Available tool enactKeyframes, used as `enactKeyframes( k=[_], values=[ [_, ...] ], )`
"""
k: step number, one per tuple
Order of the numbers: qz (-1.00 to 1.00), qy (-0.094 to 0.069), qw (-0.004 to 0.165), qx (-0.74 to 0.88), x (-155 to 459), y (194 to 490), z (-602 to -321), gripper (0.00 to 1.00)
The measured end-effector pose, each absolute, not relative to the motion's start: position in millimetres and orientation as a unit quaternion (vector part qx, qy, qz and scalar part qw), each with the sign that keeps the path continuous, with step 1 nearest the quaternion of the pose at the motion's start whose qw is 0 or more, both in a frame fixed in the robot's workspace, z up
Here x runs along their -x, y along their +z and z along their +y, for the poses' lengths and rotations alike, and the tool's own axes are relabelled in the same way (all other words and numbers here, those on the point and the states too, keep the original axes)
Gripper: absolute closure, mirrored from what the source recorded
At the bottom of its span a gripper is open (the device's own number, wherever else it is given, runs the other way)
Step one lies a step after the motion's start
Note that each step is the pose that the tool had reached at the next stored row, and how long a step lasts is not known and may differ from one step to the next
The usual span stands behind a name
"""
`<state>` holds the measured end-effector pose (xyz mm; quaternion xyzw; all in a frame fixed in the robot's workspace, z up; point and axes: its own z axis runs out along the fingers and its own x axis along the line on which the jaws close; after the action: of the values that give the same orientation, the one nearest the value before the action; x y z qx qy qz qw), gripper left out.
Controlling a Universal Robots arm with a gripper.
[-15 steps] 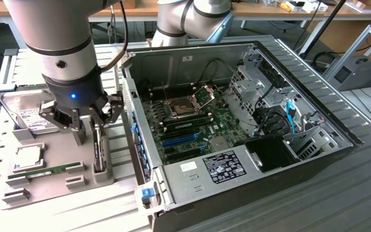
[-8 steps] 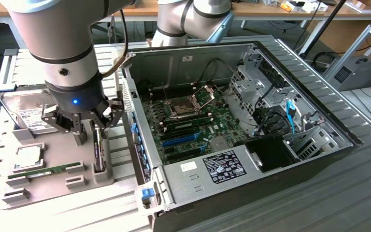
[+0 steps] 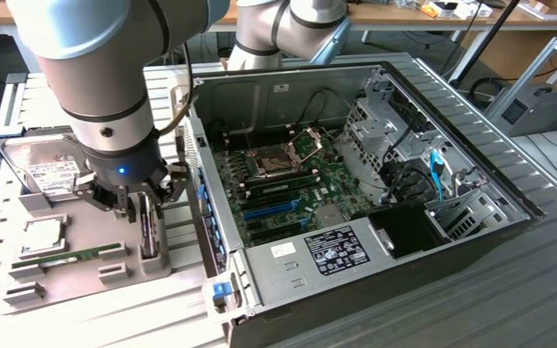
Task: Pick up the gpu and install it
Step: 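Pick up the gpu and move the gpu toward the slot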
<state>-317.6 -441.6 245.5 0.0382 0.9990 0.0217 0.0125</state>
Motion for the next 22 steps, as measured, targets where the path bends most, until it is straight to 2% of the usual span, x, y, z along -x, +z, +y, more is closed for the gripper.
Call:
enactKeyframes(
  k=[22],
  values=[
    [0.999,0.022,0.012,-0.038,317.7,240.0,-441.6,0.56]
  ],
)
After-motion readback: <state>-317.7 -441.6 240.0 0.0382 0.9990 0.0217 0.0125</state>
